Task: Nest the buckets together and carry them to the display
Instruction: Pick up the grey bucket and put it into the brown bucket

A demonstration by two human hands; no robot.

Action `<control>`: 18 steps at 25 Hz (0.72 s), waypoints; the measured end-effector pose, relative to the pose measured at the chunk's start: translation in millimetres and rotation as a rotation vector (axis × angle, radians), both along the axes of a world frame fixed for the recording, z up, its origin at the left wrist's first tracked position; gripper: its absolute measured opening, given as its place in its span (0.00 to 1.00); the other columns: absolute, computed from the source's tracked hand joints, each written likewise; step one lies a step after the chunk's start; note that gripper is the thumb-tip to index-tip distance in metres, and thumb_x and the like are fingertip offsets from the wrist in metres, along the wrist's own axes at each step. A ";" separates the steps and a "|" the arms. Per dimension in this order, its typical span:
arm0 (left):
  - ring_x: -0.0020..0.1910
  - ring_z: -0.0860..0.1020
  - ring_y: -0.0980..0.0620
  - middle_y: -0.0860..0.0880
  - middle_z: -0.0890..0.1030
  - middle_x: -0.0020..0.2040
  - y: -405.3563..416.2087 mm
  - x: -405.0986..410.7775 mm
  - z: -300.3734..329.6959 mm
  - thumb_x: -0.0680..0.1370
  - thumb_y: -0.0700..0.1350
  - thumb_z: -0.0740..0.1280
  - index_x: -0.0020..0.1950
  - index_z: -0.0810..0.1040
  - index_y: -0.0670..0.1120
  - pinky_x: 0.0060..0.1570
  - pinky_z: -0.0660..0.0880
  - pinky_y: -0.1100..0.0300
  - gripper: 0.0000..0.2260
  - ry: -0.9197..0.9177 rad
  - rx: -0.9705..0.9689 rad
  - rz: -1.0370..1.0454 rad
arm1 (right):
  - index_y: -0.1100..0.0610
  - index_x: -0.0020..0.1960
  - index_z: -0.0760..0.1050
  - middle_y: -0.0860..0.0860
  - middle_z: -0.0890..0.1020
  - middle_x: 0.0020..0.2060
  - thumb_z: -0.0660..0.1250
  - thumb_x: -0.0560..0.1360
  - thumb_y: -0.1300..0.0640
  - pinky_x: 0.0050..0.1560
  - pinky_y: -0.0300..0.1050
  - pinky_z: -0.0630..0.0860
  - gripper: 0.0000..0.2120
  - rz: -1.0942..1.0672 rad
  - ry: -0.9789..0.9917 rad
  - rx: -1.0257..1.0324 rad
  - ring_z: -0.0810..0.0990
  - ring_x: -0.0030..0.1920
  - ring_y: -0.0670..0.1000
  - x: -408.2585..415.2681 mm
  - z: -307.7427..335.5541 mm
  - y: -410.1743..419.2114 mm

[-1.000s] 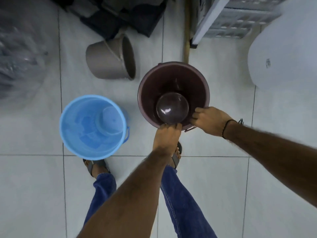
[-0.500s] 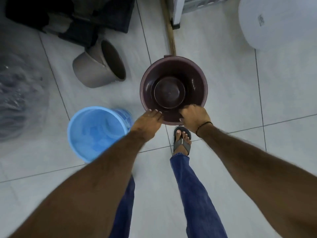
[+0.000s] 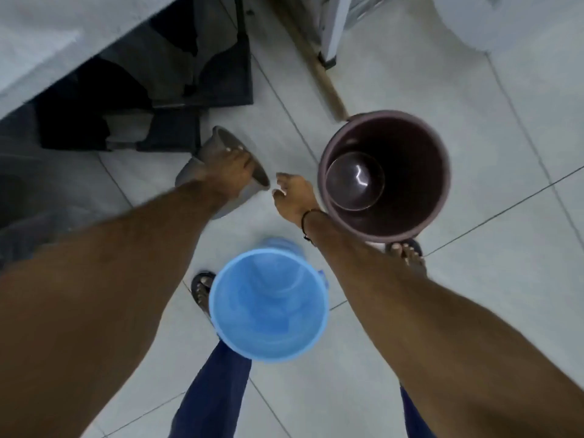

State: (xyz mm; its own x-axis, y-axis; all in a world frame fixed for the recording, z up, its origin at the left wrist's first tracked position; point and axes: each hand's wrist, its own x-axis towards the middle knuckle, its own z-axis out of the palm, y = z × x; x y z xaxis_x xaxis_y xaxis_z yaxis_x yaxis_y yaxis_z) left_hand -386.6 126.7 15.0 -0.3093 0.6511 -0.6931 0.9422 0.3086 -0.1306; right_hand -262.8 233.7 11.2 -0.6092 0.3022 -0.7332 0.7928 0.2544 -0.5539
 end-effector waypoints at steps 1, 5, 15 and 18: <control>0.74 0.64 0.39 0.38 0.64 0.76 -8.6 -13.6 -14.7 0.77 0.39 0.65 0.76 0.62 0.37 0.74 0.59 0.46 0.28 0.002 -0.043 -0.037 | 0.61 0.71 0.72 0.62 0.78 0.65 0.65 0.77 0.61 0.70 0.49 0.70 0.22 0.049 0.013 0.045 0.76 0.66 0.61 -16.8 -22.5 -18.9; 0.73 0.66 0.41 0.41 0.68 0.74 -44.0 -53.9 -64.1 0.76 0.37 0.69 0.75 0.65 0.41 0.73 0.61 0.47 0.28 -0.028 0.019 -0.222 | 0.60 0.70 0.72 0.64 0.77 0.64 0.64 0.78 0.57 0.65 0.52 0.74 0.21 0.254 -0.022 0.194 0.76 0.64 0.65 -66.4 -102.7 -70.1; 0.62 0.74 0.44 0.44 0.77 0.63 -118.1 -13.3 22.6 0.82 0.42 0.60 0.67 0.75 0.44 0.57 0.72 0.51 0.15 -0.243 0.229 0.081 | 0.47 0.62 0.80 0.58 0.82 0.57 0.67 0.77 0.47 0.56 0.51 0.76 0.15 0.801 0.082 0.436 0.80 0.57 0.62 -45.6 -8.0 -79.8; 0.55 0.77 0.43 0.44 0.81 0.57 -122.5 32.5 84.9 0.78 0.39 0.62 0.64 0.78 0.46 0.49 0.75 0.52 0.15 -0.196 0.431 0.293 | 0.46 0.61 0.81 0.56 0.82 0.55 0.67 0.76 0.49 0.52 0.50 0.77 0.14 1.002 0.169 0.509 0.81 0.55 0.61 -38.2 67.8 -62.1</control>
State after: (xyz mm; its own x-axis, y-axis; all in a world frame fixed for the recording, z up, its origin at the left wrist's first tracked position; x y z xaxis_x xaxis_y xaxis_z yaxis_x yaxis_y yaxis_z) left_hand -354.1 4.2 99.9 -0.4125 0.7946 -0.4455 0.8029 0.5482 0.2343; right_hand -300.9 171.6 79.1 -0.8236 -0.1373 -0.5503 0.0305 0.9581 -0.2847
